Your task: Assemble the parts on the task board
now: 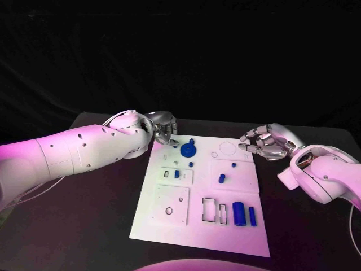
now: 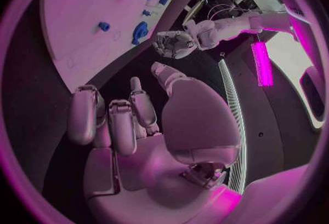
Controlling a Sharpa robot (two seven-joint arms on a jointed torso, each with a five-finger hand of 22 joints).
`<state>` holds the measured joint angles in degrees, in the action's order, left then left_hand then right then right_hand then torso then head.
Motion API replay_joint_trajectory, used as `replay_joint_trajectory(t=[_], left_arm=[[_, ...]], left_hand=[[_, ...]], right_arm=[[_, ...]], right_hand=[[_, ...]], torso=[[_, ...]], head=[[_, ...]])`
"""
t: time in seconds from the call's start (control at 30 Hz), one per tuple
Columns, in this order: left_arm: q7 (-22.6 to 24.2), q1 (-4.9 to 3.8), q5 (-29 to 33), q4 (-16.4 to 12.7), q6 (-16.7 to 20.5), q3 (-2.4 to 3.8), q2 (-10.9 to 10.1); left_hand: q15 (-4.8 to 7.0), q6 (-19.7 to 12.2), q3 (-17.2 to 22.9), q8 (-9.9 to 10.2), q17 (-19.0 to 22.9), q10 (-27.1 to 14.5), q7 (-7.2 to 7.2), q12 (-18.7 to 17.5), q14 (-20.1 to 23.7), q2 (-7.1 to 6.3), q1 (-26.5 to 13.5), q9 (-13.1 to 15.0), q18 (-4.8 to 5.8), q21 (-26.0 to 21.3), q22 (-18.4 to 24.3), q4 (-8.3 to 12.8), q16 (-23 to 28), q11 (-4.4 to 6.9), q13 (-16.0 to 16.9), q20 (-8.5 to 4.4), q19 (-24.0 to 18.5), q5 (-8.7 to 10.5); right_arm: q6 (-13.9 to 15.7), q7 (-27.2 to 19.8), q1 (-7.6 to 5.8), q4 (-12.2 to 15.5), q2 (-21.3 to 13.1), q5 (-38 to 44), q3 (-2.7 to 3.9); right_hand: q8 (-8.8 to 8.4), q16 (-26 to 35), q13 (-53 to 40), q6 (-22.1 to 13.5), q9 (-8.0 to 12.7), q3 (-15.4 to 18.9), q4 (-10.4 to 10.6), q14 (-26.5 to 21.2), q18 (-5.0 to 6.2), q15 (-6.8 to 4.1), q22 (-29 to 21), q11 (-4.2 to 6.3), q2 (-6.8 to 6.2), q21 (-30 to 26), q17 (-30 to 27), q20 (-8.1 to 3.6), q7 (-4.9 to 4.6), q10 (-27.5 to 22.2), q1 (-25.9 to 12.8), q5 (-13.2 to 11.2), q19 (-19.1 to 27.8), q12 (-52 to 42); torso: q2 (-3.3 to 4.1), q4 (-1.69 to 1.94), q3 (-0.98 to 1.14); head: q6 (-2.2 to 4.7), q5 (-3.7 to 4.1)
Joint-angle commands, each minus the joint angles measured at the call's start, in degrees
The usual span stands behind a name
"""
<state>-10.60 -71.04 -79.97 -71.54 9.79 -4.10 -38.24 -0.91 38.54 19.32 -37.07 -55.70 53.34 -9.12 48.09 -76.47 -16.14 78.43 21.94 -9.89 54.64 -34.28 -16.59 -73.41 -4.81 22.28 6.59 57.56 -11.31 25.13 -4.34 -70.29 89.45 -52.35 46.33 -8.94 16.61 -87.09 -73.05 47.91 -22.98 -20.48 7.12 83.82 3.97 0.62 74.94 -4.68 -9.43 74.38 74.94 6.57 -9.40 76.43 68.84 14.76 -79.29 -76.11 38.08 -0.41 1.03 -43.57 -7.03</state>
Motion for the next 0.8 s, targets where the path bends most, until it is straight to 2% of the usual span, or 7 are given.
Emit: replay_joint_trajectory(t=[0.03,0.33,0.63,0.8], left_arm=[[0.27,0.23,-7.32,0.61,-2.52,-0.04,0.65],[-1.57,0.58,-9.02,2.84,-4.95,-0.43,2.27],[-2.64,0.76,-9.17,4.1,-4.5,-0.55,3.31],[-1.89,0.8,-8.3,4.36,-4.2,-0.56,3.66]], left_hand=[[-0.11,0.57,-1.7,0.21,-1.44,-0.65,-0.18,0.41,-0.75,0.17,0.93,-0.61,-0.63,0.28,-0.24,-0.02,-1.14,-0.21,-0.2,0.08,0.52,-0.16],[-0.06,1.72,-3.78,0.02,-5.19,-0.19,0.0,1.54,-2.25,1.28,2.11,-1.65,-0.16,2.81,-3.52,-0.07,-3.82,-0.01,-0.28,0.09,2.34,-0.26],[0.27,3.56,-4.2,0.13,-8.66,0.75,0.31,2.93,-3.86,2.13,2.52,-2.79,0.51,6.19,-7.87,-0.12,-6.17,0.39,-0.08,-0.19,4.74,-0.41],[0.9,5.72,-3.17,1.09,-9.23,1.41,1.26,3.19,-4.12,2.62,3.04,-4.15,0.6,7.23,-8.97,-0.13,-6.79,1.21,-0.21,-0.59,4.98,-0.4]], right_arm=[[-0.76,-0.07,0.04,0.02,0.02,0.26,0.01],[-0.73,-0.07,0.07,0.02,0.05,0.28,0.01],[-0.71,-0.06,0.08,0.04,0.03,0.29,0.01],[-0.71,-0.07,0.08,0.01,0.07,0.29,0.01]], right_hand=[[0.38,0.37,-0.08,-0.37,0.01,0.09,0.33,3.94,0.41,-0.32,1.26,0.17,0.14,-0.16,5.33,-0.2,0.07,0.16,-0.52,0.17,0.15,-0.12],[0.49,0.35,-0.06,-0.43,0.03,0.14,0.45,3.97,0.4,-0.34,1.3,0.2,0.11,-0.15,5.43,-0.22,0.09,0.16,-0.49,0.19,0.1,-0.12],[0.49,0.35,-0.06,-0.43,0.03,0.14,0.45,3.97,0.4,-0.34,1.3,0.2,0.11,-0.15,5.43,-0.22,0.09,0.16,-0.49,0.19,0.1,-0.12],[0.49,0.35,-0.06,-0.43,0.03,0.14,0.45,3.97,0.4,-0.34,1.3,0.2,0.11,-0.15,5.43,-0.22,0.09,0.16,-0.49,0.19,0.1,-0.12]], torso=[[0.03,0.03,-0.02],[0.04,-0.02,0.0],[-0.04,0.01,0.08],[-0.03,0.04,0.13]], head=[[-0.08,0.07],[-0.29,0.19],[-0.46,0.43],[-0.63,0.49]])
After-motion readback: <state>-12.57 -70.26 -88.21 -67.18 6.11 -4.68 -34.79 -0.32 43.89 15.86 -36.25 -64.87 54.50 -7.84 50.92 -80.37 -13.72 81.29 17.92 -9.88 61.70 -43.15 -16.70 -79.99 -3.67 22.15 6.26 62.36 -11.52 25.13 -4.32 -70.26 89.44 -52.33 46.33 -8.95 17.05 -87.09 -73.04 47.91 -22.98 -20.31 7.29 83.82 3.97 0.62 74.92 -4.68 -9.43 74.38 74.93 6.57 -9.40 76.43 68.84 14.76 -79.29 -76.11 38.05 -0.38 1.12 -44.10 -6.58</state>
